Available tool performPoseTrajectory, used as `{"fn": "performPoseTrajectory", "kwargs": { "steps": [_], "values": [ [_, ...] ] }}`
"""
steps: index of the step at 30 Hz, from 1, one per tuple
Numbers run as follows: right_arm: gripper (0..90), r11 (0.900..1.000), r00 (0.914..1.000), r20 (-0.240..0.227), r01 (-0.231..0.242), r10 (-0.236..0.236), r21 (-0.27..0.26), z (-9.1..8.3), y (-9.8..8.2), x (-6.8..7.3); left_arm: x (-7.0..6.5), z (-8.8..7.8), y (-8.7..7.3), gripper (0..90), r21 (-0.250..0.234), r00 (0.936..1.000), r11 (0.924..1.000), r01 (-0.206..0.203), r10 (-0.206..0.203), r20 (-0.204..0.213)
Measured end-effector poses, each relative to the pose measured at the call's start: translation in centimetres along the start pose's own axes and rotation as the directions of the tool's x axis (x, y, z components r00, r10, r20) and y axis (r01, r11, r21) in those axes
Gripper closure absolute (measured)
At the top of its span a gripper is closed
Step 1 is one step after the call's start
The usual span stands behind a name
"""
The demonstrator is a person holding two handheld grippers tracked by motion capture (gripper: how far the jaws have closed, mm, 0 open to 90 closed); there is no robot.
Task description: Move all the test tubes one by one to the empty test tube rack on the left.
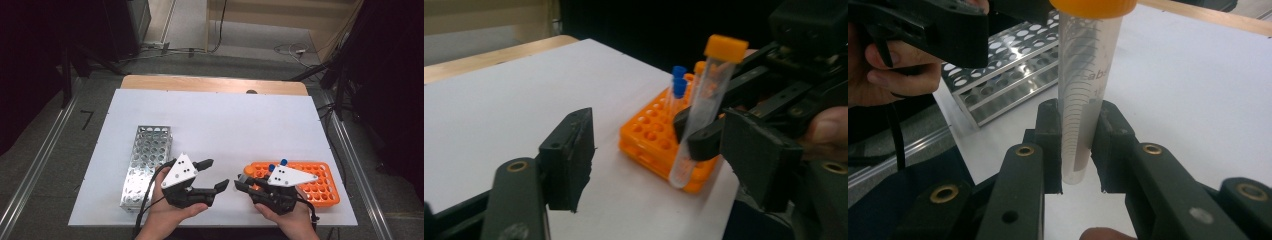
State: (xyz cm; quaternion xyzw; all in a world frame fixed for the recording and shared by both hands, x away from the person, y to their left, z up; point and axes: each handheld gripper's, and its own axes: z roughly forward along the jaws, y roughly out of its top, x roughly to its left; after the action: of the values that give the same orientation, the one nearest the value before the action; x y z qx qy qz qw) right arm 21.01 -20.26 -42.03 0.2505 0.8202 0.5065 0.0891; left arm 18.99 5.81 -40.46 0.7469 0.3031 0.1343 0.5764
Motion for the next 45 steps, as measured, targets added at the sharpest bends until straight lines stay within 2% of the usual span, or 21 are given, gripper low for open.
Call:
{"fn": "performPoseTrajectory", "kwargs": {
  "steps": [1,2,7,11,17,18,22,29,31,32,33,34,36,37,38,39,40,42,43,44,45],
  "values": [
    [73.1,1.0,1.0,-0.003,0.001,-0.001,0.007,0.1,0.0,0.2,-0.3,0.2,0.0,34.7,-0.007,0.9996,1.0,0.0,0.001,0.027],
    [73.0,1.0,1.0,-0.006,0.003,-0.002,0.012,0.3,-0.1,0.3,-0.3,0.2,0.0,36.8,-0.007,0.9996,1.0,0.0,0.001,0.027],
    [73.1,0.999,0.9996,-0.023,0.014,-0.013,0.032,1.0,-0.3,0.9,-1.0,0.9,0.0,45.4,-0.006,0.9961,1.0,-0.003,0.003,0.088],
    [73.0,0.999,0.9988,-0.043,0.027,-0.025,0.047,1.4,-0.4,1.4,-1.4,1.4,-0.1,48.6,0.004,0.9938,0.9999,-0.015,0.015,0.11],
    [73.0,0.998,0.9973,-0.062,0.043,-0.039,0.056,1.8,-0.5,1.8,-1.7,1.7,-0.1,56.2,0.004,0.9923,0.9996,-0.027,0.026,0.121],
    [73.0,0.997,0.9965,-0.072,0.048,-0.043,0.063,1.9,-0.6,1.9,-1.8,1.8,-0.1,60.8,0.006,0.9917,0.9994,-0.033,0.032,0.124],
    [73.0,0.996,0.9952,-0.081,0.06,-0.055,0.07,2.1,-0.7,2.1,-1.9,1.8,-0.2,68.4,0.006,0.9916,0.9991,-0.042,0.041,0.123],
    [72.7,0.997,0.9947,-0.092,0.052,-0.047,0.062,2.1,-0.7,2.0,-1.9,1.7,0.0,70.3,0.006,0.9922,0.9984,-0.057,0.056,0.112],
    [72.1,0.998,0.9944,-0.096,0.048,-0.044,0.043,1.9,-0.6,2.0,-1.8,1.5,0.1,70.5,-0.007,0.9928,0.9989,-0.047,0.048,0.11],
    [65.9,0.998,0.9937,-0.103,0.049,-0.045,0.035,1.8,-0.6,1.9,-1.6,1.3,0.2,70.6,-0.018,0.9938,0.9989,-0.044,0.045,0.101],
    [65.9,0.998,0.9937,-0.103,0.049,-0.045,0.035,1.8,-0.6,1.9,-1.6,1.3,0.2,70.6,-0.018,0.9938,0.9989,-0.044,0.045,0.101],
    [61.2,0.998,0.9937,-0.102,0.049,-0.046,0.027,1.6,-0.5,1.9,-1.5,1.1,0.3,70.6,-0.019,0.995,0.9989,-0.042,0.044,0.09],
    [48.2,0.999,0.9942,-0.102,0.036,-0.035,0.007,1.0,-0.2,1.4,-1.1,0.8,0.3,70.7,-0.021,0.9965,0.9991,-0.037,0.039,0.074],
    [48.2,0.999,0.9942,-0.102,0.036,-0.035,0.007,1.0,-0.2,1.4,-1.0,0.7,0.3,70.7,-0.028,0.9971,0.999,-0.034,0.036,0.067],
    [44.0,0.999,0.9949,-0.095,0.033,-0.033,-0.001,0.7,-0.1,1.2,-0.9,0.5,0.4,70.7,-0.029,0.9975,0.9991,-0.031,0.032,0.062],
    [32.8,1.0,0.9961,-0.084,0.027,-0.028,-0.016,0.2,0.2,0.8,-0.6,0.3,0.4,70.7,-0.034,0.9986,0.999,-0.03,0.031,0.043],
    [32.8,1.0,0.9961,-0.084,0.027,-0.028,-0.016,0.2,0.2,0.8,-0.6,0.3,0.4,70.7,-0.034,0.9986,0.999,-0.03,0.031,0.043],
    [22.0,0.999,0.9983,-0.053,0.019,-0.021,-0.043,-0.6,0.6,0.3,-0.3,0.0,0.5,70.7,-0.032,0.9992,0.9991,-0.027,0.028,0.029],
    [22.0,0.999,0.9983,-0.053,0.019,-0.021,-0.043,-0.6,0.6,0.3,-0.1,-0.2,0.5,70.7,-0.034,0.9994,0.9991,-0.027,0.027,0.022],
    [16.3,0.998,0.9993,-0.033,0.016,-0.018,-0.06,-1.2,0.8,-0.2,0.1,-0.4,0.5,70.7,-0.036,0.9996,0.9991,-0.023,0.023,0.014],
    [16.3,0.998,0.9993,-0.033,0.016,-0.018,-0.06,-1.2,0.8,-0.2,0.3,-0.5,0.5,70.7,-0.041,0.9998,0.999,-0.016,0.017,0.011]
  ]
}}
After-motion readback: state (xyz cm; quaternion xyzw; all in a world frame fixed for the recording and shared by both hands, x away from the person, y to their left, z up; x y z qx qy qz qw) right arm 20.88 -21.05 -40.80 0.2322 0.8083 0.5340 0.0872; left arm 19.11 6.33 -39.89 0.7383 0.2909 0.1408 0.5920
